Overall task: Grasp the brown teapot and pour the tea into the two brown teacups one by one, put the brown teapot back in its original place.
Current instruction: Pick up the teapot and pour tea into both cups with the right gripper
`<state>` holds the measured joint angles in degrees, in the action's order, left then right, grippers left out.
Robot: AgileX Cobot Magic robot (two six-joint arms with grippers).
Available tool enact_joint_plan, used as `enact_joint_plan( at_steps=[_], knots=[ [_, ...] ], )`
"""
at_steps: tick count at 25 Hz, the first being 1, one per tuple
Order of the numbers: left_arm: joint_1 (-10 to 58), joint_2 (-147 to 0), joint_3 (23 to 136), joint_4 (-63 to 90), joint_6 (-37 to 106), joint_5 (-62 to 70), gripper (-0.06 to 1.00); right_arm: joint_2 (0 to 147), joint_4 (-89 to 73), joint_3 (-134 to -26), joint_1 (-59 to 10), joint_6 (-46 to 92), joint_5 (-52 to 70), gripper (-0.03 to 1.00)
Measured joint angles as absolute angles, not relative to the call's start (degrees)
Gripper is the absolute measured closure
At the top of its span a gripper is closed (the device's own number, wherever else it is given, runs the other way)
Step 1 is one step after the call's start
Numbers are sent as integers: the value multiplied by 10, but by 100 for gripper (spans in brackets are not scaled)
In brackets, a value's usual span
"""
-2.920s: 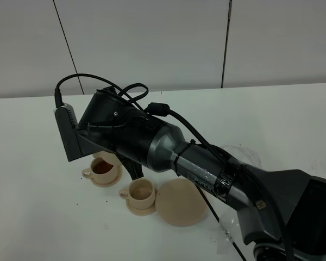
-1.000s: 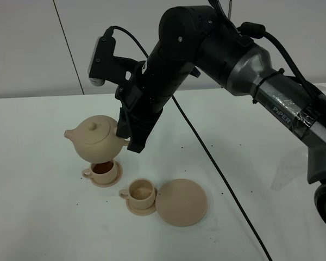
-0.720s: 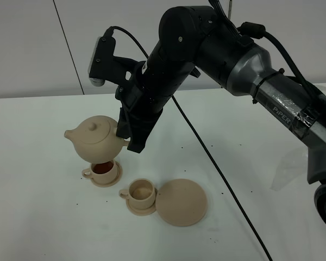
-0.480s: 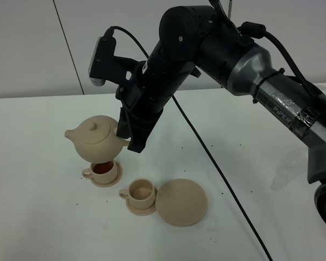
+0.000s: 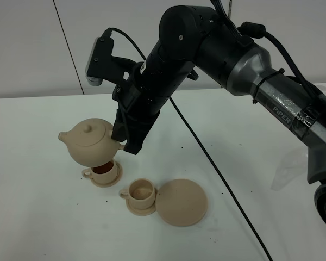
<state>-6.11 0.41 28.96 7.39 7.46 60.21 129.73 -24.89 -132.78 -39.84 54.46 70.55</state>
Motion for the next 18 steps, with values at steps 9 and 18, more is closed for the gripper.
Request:
enact_joint_plan(
  at_steps=[9, 18],
  knots=[
    [-61, 4, 290, 74, 75, 602, 70, 1297, -248, -1328, -398, 546, 707, 87],
    [-61, 4, 290, 74, 75, 602, 70, 1297, -240, -1328, -398, 545, 707, 87]
  ],
)
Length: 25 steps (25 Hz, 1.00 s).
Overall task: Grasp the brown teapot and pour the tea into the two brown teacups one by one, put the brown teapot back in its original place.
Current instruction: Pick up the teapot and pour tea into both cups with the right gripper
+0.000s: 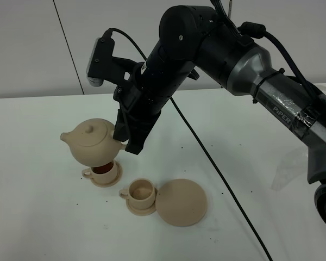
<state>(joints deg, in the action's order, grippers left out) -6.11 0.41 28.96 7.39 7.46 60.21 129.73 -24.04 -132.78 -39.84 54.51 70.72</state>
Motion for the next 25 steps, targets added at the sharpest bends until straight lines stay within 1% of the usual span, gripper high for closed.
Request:
enact_joint_plan(
  at_steps=[25],
  knots=[
    [-61, 4, 290, 74, 75, 602, 70, 1297, -234, -1328, -398, 540, 708, 87]
  ],
)
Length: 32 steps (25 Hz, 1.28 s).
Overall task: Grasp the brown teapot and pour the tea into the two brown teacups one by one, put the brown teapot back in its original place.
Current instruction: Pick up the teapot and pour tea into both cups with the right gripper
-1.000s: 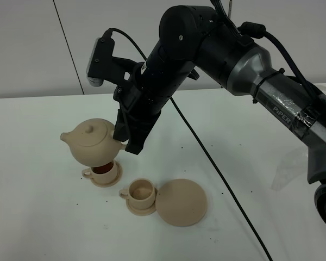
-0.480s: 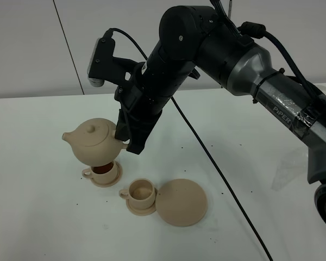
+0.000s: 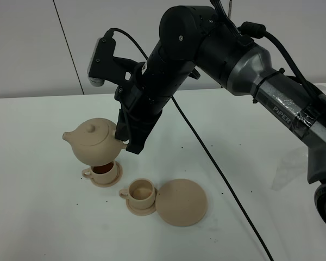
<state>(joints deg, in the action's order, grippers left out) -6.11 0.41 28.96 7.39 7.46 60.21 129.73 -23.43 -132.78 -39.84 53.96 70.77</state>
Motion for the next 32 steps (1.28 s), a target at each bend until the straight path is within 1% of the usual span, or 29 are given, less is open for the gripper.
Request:
enact_joint_plan(
  at_steps=[16, 23, 32],
  knots=[
    [-61, 4, 290, 74, 75, 602, 70, 1297, -207, -1328, -398, 539, 708, 87],
    [-61, 4, 290, 74, 75, 602, 70, 1297, -175, -1328, -398, 513, 708, 87],
    [-61, 4, 290, 74, 75, 602, 70, 1297, -173, -1328, -398, 502, 708, 87]
  ],
)
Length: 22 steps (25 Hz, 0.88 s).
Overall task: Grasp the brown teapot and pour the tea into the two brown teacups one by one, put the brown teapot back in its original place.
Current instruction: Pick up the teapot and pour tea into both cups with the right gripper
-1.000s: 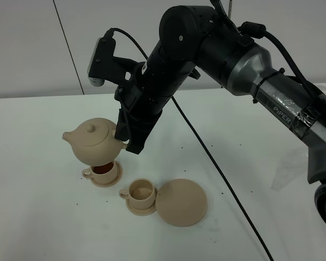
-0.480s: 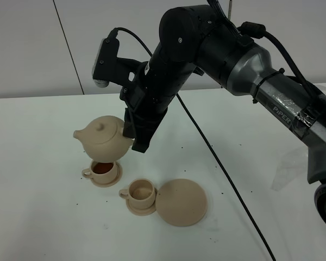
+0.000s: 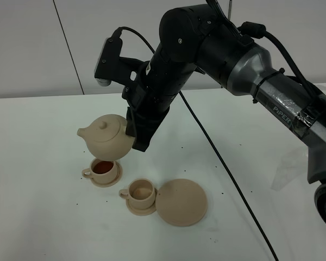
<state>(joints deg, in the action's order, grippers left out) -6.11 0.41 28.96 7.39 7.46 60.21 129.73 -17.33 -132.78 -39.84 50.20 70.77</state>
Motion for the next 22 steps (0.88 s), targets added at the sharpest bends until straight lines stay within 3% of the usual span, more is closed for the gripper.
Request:
enact_joint_plan(
  at_steps=[22],
  knots=[
    [-61, 4, 290, 74, 75, 602, 70, 1297, -176, -1328, -398, 491, 708, 87]
  ],
)
